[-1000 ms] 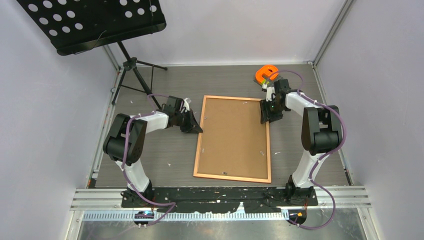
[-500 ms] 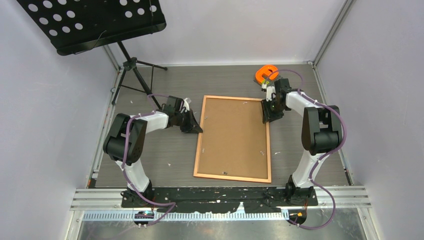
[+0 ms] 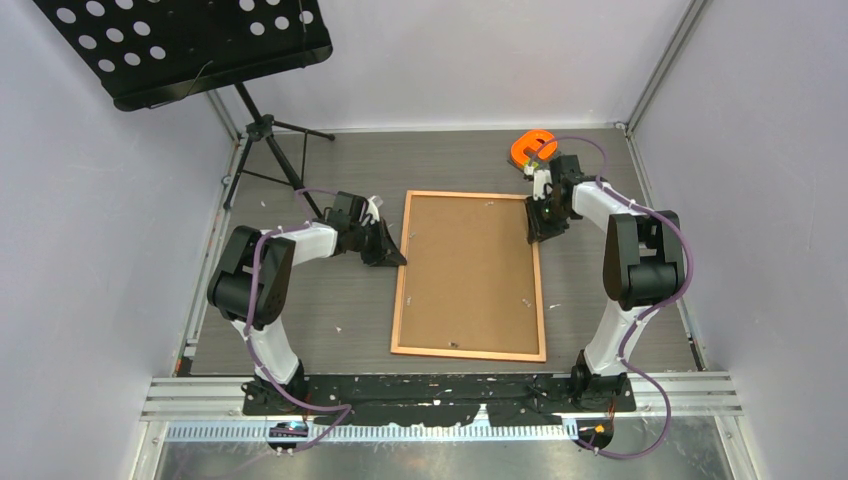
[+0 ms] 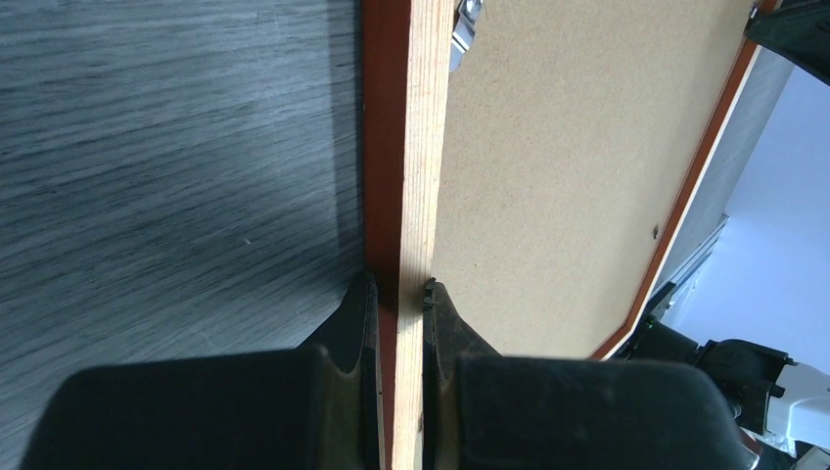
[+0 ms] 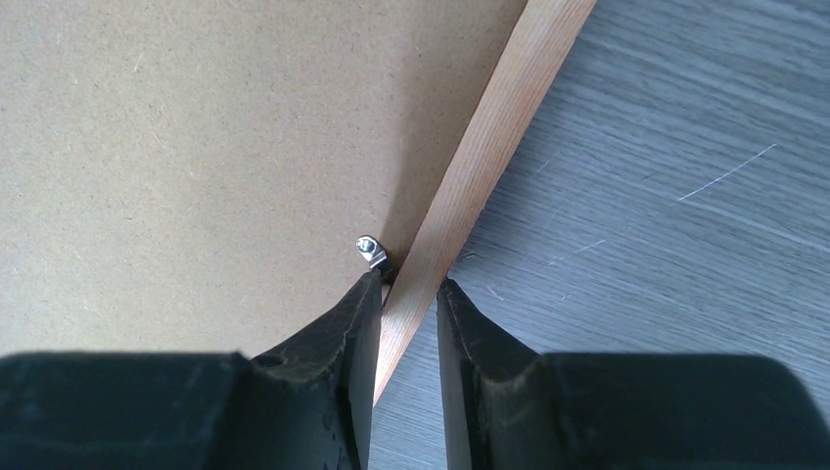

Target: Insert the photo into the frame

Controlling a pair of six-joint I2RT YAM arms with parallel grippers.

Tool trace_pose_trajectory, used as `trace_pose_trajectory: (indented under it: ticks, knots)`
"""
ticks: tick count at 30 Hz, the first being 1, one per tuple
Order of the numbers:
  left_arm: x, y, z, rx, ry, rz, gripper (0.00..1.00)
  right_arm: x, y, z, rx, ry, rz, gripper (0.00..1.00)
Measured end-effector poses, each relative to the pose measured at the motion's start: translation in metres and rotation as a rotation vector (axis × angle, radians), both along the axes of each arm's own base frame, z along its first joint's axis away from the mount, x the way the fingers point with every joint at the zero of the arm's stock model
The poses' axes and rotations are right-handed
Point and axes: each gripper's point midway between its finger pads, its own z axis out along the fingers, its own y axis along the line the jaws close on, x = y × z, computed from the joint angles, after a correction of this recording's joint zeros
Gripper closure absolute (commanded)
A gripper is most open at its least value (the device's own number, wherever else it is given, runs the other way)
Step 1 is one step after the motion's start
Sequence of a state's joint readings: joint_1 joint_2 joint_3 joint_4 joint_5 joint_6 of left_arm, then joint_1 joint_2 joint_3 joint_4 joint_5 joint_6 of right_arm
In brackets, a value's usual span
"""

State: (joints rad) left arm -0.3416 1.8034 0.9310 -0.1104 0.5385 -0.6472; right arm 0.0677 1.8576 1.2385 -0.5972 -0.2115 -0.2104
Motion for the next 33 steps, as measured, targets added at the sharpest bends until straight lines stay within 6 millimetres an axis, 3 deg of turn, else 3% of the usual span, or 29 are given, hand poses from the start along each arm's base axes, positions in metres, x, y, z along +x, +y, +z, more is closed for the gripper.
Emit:
trace_pose_trajectory:
  ticks: [6,11,17,25,33]
  knots:
    - [0.000,-0.001,0.000,-0.004,0.000,-0.002,1.00,0.003,-0.002,0.001,0.005,-0.009,-0.010,0.70]
    - [0.000,-0.001,0.000,-0.004,0.001,-0.002,1.00,0.006,-0.001,0.002,0.020,-0.019,-0.016,0.51]
    - [0.000,-0.001,0.000,-0.004,0.001,-0.001,1.00,0.007,-0.002,0.003,0.042,-0.023,-0.025,0.40]
    - [0.000,-0.001,0.000,-0.006,0.003,0.002,1.00,0.003,-0.001,0.020,0.068,-0.057,-0.019,0.39]
    - [0.000,-0.001,0.000,-0.007,0.004,0.004,1.00,-0.030,0.001,0.023,0.087,-0.026,0.016,0.40]
